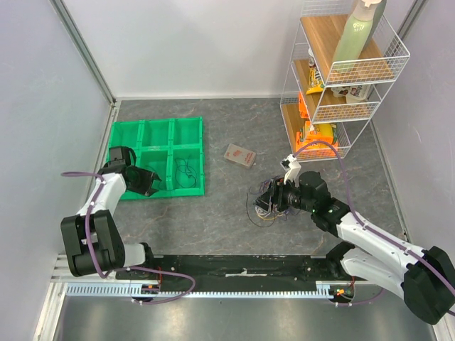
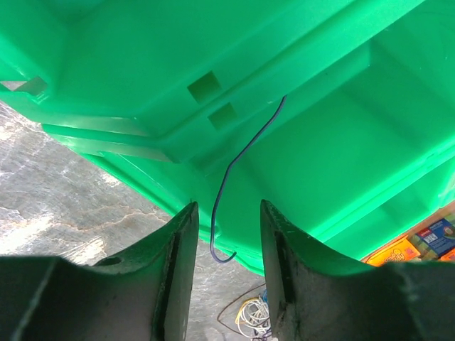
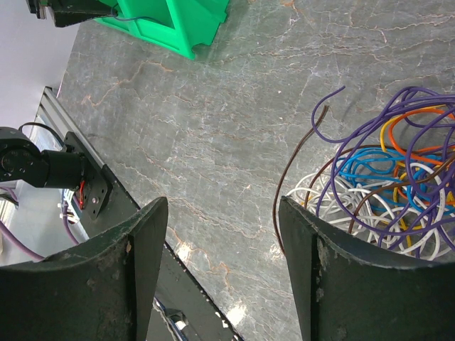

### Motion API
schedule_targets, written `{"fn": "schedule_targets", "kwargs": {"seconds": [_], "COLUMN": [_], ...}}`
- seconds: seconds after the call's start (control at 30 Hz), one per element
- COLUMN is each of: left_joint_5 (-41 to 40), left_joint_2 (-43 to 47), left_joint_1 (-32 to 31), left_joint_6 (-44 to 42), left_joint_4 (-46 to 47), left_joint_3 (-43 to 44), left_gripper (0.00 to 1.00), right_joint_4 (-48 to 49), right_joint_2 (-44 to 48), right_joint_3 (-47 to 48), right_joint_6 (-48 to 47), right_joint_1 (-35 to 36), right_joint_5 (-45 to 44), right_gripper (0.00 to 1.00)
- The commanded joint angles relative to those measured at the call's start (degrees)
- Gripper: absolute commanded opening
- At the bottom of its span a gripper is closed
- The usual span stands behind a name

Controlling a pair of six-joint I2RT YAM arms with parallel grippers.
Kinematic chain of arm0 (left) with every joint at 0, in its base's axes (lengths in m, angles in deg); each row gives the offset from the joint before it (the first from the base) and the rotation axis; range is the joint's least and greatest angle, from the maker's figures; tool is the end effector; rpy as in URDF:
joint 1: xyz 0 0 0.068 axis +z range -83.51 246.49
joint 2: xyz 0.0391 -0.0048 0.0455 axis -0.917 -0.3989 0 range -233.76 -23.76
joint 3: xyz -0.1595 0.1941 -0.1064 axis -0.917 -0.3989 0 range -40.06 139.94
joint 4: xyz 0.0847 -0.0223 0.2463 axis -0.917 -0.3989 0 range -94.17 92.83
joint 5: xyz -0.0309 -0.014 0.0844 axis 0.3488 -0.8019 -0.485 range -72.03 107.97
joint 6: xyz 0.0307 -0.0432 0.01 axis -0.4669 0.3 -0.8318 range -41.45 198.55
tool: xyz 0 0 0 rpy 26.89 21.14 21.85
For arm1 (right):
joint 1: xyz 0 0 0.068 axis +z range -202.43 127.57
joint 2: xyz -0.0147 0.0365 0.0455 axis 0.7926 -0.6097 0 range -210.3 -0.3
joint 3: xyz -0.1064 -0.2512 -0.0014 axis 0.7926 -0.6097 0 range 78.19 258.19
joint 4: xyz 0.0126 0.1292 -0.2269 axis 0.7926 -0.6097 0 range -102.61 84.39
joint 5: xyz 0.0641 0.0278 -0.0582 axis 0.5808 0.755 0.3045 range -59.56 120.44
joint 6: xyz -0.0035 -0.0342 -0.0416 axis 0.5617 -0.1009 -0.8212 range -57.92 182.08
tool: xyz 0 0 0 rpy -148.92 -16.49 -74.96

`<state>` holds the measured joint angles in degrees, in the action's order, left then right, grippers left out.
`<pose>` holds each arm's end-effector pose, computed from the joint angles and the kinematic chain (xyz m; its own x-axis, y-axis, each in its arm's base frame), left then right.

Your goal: Untangle the cables

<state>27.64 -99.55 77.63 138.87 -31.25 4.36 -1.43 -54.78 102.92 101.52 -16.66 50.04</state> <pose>0.2375 0.0406 0.1938 -0.3359 -0.9391 -0.0730 -0.8358 0.3329 -0.4366 0.1603 0.1302 0.2125 -0.7761 0.1785 -0.6048 -0.3925 0.6140 0.6848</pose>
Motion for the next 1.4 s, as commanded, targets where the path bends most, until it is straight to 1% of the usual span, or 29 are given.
{"fn": "schedule_targets", "kwargs": {"seconds": [0.0, 0.17, 0.27, 0.3, 0.33, 0.43, 0.5, 0.57, 0.67, 0.73, 0.77, 0.87, 0.97, 1.1, 1.2, 1.37], "left_joint_5": [2.0, 4.2, 4.7, 4.3, 3.7, 0.7, -0.1, 0.1, 5.2, 9.9, 11.4, 13.5, 13.2, 14.3, 9.8, 7.8], "left_joint_2": [0.3, 0.0, 0.4, 0.7, 1.1, 4.3, 8.4, 10.2, 10.5, 10.0, 9.4, 8.6, 8.2, 7.1, 7.2, 10.9], "left_joint_1": [0.1, 0.0, 0.0, -0.1, -0.1, -0.1, -1.5, -4.2, -8.9, -10.3, -12.8, -15.2, -18.7, -19.3, -19.2, -19.2], "left_joint_6": [1.6, 1.9, 1.7, 1.2, 0.5, -1.9, -7.4, -13.3, -21.7, -24.4, -25.2, -27.4, -29.4, -28.9, -27.4, -26.2], "left_joint_4": [0.8, 1.2, 1.7, 1.9, 2.0, 2.4, 4.6, 6.7, 9.7, 11.8, 12.2, 13.2, 13.3, 13.2, 9.6, 9.2], "left_joint_3": [-1.2, -1.4, -1.5, -1.3, -0.9, 0.0, 0.9, 3.0, 5.2, 5.8, 6.1, 7.1, 8.3, 8.1, 8.2, 5.7], "left_gripper": [0.45, 0.33, 0.22, 0.16, 0.02, 0.02, 0.02, 0.02, 0.02, 0.02, 0.02, 0.02, 0.02, 0.02, 0.02, 0.02], "right_joint_4": [1.2, 1.7, 1.9, 1.9, 2.0, 1.9, 1.6, 1.4, 1.3, 1.2, 1.2, 1.3, 1.2, 1.2, 0.6, 0.4], "right_joint_2": [-0.5, -1.3, -1.5, -1.6, -1.7, -1.2, -0.6, -0.5, -0.8, -1.0, -1.0, -0.6, 0.3, 0.4, 0.9, 0.7], "right_joint_3": [0.5, 0.8, 0.8, 0.8, 0.8, 0.5, 0.3, 0.4, 0.5, 0.7, 0.8, 0.5, -0.2, -0.6, -0.5, -0.3], "right_joint_6": [0.0, 0.3, 0.2, 0.3, 0.4, 0.4, 0.4, 0.3, 0.0, 0.0, 0.2, 0.5, 0.9, 1.2, 1.0, 0.7], "right_joint_1": [0.2, 0.3, 0.3, 0.3, 0.4, 0.4, 0.4, 0.3, 0.3, 0.4, 0.4, 0.4, 0.4, 0.4, 0.4, 0.4], "right_joint_5": [-0.7, -0.3, -0.5, -0.5, -0.5, -0.6, -0.7, -0.7, -1.0, -1.0, -1.0, -1.0, -1.5, -1.5, -1.6, -1.9], "right_gripper": [0.71, 0.71, 0.71, 0.71, 0.71, 0.71, 0.71, 0.71, 0.71, 0.71, 0.71, 0.71, 0.71, 0.71, 0.71, 0.71]}}
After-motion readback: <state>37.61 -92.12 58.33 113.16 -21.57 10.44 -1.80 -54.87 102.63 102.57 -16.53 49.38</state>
